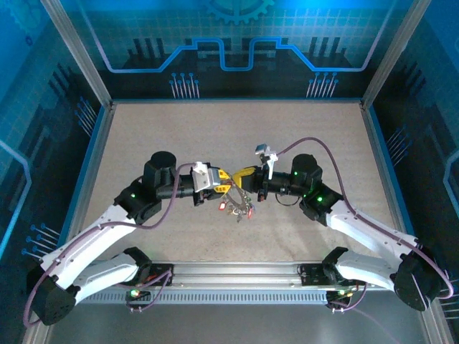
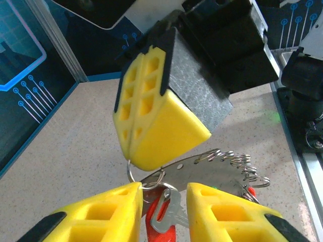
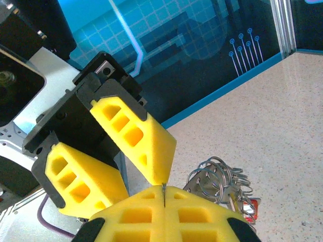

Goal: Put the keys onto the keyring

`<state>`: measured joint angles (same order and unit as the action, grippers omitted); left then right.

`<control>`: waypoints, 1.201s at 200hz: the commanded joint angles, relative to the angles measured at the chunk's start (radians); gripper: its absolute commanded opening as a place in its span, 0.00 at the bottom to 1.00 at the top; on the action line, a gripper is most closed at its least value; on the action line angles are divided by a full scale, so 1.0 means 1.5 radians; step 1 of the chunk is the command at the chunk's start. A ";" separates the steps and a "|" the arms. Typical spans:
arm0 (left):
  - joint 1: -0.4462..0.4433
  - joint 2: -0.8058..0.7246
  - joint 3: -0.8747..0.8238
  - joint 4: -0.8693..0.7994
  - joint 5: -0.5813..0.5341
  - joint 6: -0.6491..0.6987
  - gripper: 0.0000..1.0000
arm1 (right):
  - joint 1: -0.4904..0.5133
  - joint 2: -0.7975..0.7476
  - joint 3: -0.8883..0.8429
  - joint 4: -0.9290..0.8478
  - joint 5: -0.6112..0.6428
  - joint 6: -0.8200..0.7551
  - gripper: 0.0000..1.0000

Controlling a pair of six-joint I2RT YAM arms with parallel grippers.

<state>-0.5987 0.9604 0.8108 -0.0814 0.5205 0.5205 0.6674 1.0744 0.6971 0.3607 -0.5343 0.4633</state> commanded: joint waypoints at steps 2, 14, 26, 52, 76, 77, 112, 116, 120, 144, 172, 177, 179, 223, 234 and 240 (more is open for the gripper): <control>0.012 0.005 0.024 -0.006 0.022 -0.030 0.31 | 0.007 -0.014 0.003 0.033 -0.013 -0.012 0.00; 0.016 0.013 0.028 -0.011 0.025 -0.036 0.31 | 0.006 -0.014 0.003 0.032 -0.013 -0.012 0.00; 0.018 0.018 0.031 -0.013 0.028 -0.044 0.30 | 0.007 -0.014 0.003 0.031 -0.012 -0.012 0.00; 0.020 0.030 0.033 -0.012 0.028 -0.060 0.29 | 0.007 -0.013 0.003 0.033 -0.012 -0.013 0.00; 0.020 0.041 0.034 -0.013 0.032 -0.073 0.28 | 0.007 -0.012 0.003 0.033 -0.011 -0.015 0.00; 0.020 0.041 0.034 -0.012 0.033 -0.073 0.28 | 0.006 -0.011 0.003 0.033 -0.011 -0.015 0.00; 0.020 0.054 0.041 -0.008 0.056 -0.088 0.26 | 0.007 -0.010 0.004 0.032 -0.010 -0.017 0.00; 0.021 0.054 0.041 -0.006 0.059 -0.090 0.25 | 0.007 -0.010 0.004 0.031 -0.010 -0.018 0.00; 0.021 0.055 0.040 -0.004 0.061 -0.093 0.26 | 0.007 -0.010 0.004 0.030 -0.010 -0.019 0.00; 0.020 0.059 0.043 0.003 0.072 -0.097 0.25 | 0.008 -0.008 0.005 0.026 -0.009 -0.023 0.00; 0.021 0.061 0.048 0.004 0.072 -0.097 0.23 | 0.010 -0.005 0.007 0.020 -0.010 -0.031 0.00; 0.021 0.061 0.049 0.004 0.071 -0.097 0.22 | 0.010 -0.004 0.007 0.019 -0.009 -0.032 0.00; 0.022 0.061 0.050 0.004 0.072 -0.097 0.21 | 0.010 -0.004 0.007 0.018 -0.009 -0.033 0.00; 0.029 0.068 0.057 -0.011 0.071 -0.096 0.00 | 0.012 -0.003 0.009 0.011 -0.009 -0.042 0.00; 0.030 0.070 0.060 -0.016 0.070 -0.093 0.00 | 0.012 -0.002 0.012 0.002 -0.010 -0.050 0.00; 0.031 0.071 0.062 -0.019 0.067 -0.093 0.00 | 0.013 -0.002 0.014 -0.007 -0.010 -0.058 0.00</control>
<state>-0.5598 1.0599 0.8589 -0.0998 0.5949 0.3683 0.6685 1.0744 0.6968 0.3454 -0.5343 0.4061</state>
